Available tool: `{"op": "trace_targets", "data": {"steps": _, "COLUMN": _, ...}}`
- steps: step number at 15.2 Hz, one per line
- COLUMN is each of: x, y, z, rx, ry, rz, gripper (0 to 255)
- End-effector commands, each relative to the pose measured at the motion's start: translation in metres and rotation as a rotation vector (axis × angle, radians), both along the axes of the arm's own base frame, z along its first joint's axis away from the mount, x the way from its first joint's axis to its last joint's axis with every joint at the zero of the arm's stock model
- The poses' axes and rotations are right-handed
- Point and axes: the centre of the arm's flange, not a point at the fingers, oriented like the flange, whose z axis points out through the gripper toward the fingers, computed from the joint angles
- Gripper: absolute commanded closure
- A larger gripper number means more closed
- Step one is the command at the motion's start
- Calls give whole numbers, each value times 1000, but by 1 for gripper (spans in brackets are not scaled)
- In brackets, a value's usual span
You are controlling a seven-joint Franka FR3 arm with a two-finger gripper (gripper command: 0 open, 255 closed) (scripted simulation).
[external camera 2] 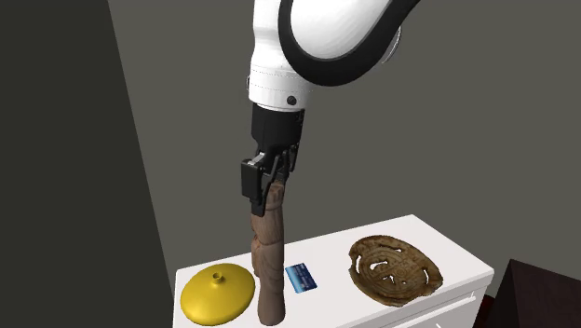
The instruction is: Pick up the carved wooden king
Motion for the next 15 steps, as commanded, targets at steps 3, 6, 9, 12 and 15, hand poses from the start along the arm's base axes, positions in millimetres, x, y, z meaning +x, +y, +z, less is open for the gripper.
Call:
{"op": "trace_targets", "data": {"steps": 3, "x": 0, "y": 0, "z": -1, "rx": 0, "ry": 1, "rz": 0, "gripper": 255}}
{"op": "trace_targets", "data": {"steps": 6, "x": 0, "y": 0, "z": -1, "rx": 0, "ry": 1, "rz": 0, "gripper": 255}}
{"op": "trace_targets", "data": {"steps": 9, "x": 0, "y": 0, "z": 10, "rx": 0, "ry": 1, "rz": 0, "gripper": 255}}
{"op": "trace_targets", "data": {"steps": 12, "x": 0, "y": 0, "z": 25, "rx": 0, "ry": 1, "rz": 0, "gripper": 255}}
{"op": "trace_targets", "data": {"steps": 15, "x": 0, "y": 0, "z": 41, "rx": 0, "ry": 1, "rz": 0, "gripper": 255}}
